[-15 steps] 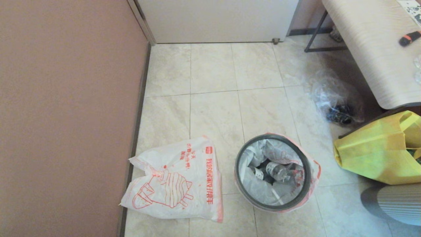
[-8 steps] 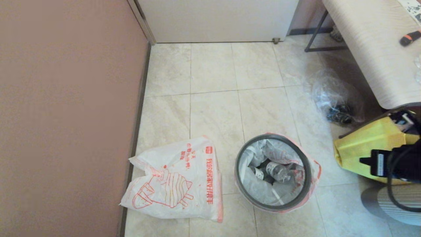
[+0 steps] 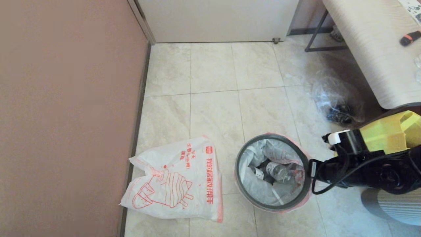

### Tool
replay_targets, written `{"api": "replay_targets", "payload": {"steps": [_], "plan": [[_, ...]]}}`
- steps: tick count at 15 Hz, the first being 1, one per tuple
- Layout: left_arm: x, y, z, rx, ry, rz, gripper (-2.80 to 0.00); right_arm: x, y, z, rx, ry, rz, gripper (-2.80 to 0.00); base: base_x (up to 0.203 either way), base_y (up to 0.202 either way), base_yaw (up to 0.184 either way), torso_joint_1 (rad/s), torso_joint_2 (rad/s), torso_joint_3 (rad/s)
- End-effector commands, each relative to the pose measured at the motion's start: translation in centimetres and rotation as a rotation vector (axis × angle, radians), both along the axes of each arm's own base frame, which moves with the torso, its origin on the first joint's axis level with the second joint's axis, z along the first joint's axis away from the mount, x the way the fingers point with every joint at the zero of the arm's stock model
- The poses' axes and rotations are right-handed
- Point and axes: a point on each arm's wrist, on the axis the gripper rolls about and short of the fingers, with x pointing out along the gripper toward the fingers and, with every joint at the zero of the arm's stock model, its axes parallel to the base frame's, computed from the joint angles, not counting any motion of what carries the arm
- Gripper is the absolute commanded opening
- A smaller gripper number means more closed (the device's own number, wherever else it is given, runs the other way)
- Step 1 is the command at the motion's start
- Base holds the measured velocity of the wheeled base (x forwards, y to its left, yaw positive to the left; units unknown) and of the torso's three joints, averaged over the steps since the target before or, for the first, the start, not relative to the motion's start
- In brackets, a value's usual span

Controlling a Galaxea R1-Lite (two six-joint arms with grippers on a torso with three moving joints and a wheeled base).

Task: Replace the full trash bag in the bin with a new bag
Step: Place the trash can ring on the floor

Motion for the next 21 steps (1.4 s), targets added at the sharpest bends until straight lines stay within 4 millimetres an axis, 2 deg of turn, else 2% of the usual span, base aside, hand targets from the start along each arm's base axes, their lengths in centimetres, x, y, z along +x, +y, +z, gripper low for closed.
{"api": "replay_targets", "payload": {"steps": [1,6,8,11,14,17,18,21], "plan": [[0.0,0.0,0.0,-0.001,0.0,0.0,-2.8,0.4,0.7,-1.7,-0.009,0.046,0.013,0.0,0.0,0.0,0.0,0.0,0.0,0.0],[0.0,0.0,0.0,-0.001,0.0,0.0,-2.8,0.5,0.6,-1.6,-0.022,0.035,-0.001,0.0,0.0,0.0,0.0,0.0,0.0,0.0],[0.0,0.0,0.0,-0.001,0.0,0.0,-2.8,0.7,0.8,-0.9,-0.025,-0.018,-0.011,0.0,0.0,0.0,0.0,0.0,0.0,0.0],[0.0,0.0,0.0,-0.001,0.0,0.0,-2.8,-0.5,1.6,1.5,-0.008,-0.082,0.021,0.0,0.0,0.0,0.0,0.0,0.0,0.0],[0.0,0.0,0.0,-0.001,0.0,0.0,-2.8,-0.9,1.8,1.2,-0.016,-0.056,0.029,0.0,0.0,0.0,0.0,0.0,0.0,0.0],[0.0,0.0,0.0,-0.001,0.0,0.0,-2.8,-0.6,1.9,-0.1,-0.028,-0.017,0.029,0.0,0.0,0.0,0.0,0.0,0.0,0.0],[0.0,0.0,0.0,-0.001,0.0,0.0,-2.8,-0.5,1.8,-0.5,-0.032,-0.007,0.026,-2.8,0.0,0.0,0.0,0.0,0.0,0.0],[0.0,0.0,0.0,-0.001,0.0,0.0,-2.8,0.0,1.7,-1.3,-0.05,0.009,0.008,-2.8,0.0,0.0,0.0,0.0,0.0,0.0]]}}
